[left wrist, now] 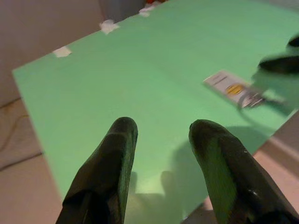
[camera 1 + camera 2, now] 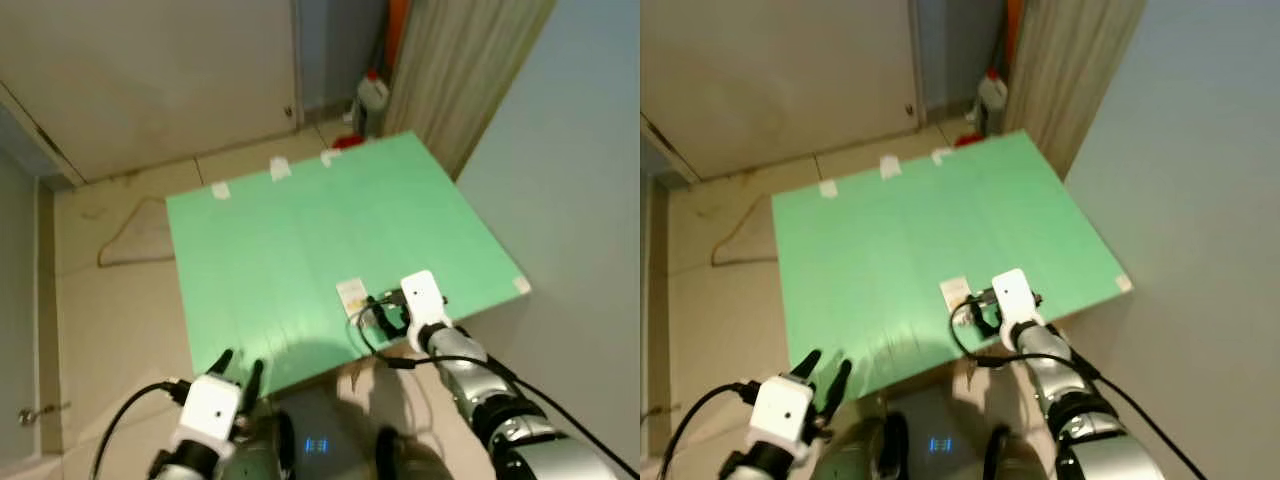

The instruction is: Hang keys on a hook

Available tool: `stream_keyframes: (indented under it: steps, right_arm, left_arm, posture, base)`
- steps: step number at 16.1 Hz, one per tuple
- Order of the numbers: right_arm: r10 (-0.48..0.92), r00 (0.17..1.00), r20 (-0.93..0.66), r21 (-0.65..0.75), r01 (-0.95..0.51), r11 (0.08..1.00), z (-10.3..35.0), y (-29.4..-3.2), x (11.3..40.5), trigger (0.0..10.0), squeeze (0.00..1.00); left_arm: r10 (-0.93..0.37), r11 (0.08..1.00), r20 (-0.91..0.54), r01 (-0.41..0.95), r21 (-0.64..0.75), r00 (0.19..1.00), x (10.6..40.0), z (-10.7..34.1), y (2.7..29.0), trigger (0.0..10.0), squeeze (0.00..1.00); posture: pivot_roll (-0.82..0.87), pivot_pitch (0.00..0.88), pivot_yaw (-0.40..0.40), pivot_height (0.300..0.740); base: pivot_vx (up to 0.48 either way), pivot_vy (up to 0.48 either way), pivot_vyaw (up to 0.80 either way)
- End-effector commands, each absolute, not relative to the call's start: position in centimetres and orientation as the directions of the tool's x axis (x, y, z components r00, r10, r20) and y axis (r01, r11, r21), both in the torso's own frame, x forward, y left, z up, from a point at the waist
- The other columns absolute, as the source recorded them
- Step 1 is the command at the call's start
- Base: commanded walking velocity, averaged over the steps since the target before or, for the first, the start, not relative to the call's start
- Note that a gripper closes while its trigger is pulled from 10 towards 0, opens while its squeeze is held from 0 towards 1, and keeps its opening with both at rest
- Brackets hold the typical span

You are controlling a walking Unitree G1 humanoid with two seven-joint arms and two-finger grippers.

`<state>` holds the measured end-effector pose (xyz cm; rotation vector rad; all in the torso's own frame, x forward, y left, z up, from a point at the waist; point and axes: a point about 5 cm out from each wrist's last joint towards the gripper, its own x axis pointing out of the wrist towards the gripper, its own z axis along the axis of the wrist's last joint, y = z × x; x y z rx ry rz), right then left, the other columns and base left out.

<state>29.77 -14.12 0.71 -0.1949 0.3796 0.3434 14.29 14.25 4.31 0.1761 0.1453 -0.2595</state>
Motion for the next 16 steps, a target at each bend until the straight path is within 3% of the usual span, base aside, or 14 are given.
stream_keyframes:
  steps: [1,8,12,16]
  right_arm:
    - [0.286,0.858,-0.426,-0.098,-0.358,0.928,-0.1,-14.2,29.0,10.0,0.0]
    - [0.339,0.819,-0.463,0.013,-0.376,0.926,-1.8,-13.5,27.0,10.0,0.0]
    - [0.398,0.846,-0.355,0.158,-0.366,0.917,-0.8,-11.8,27.0,10.0,0.0]
    - [0.481,0.84,-0.252,0.158,-0.455,0.876,0.8,-9.9,26.4,10.0,0.0]
  left_arm:
    - [-0.246,0.957,-0.18,0.269,0.112,0.952,13.5,4.4,13.5,10.0,0.0]
    - [-0.242,0.964,-0.208,0.259,0.062,0.948,12.6,3.5,10.9,10.0,0.0]
    - [-0.211,0.974,-0.203,0.224,0.043,0.956,12.9,3.7,10.4,10.0,0.0]
    - [-0.213,0.973,-0.196,0.226,0.045,0.957,12.8,3.5,9.9,10.0,0.0]
  posture:
    - [0.17,0.331,0.026,0.74]
    - [0.1,0.371,-0.011,0.74]
    - [0.07,0.374,-0.034,0.74]
    - [0.06,0.374,-0.042,0.74]
  base:
    - [0.0,0.0,0.0]
    - [0.0,0.0,0.0]
    - [0.0,0.0,0.0]
    - [0.0,0.0,0.0]
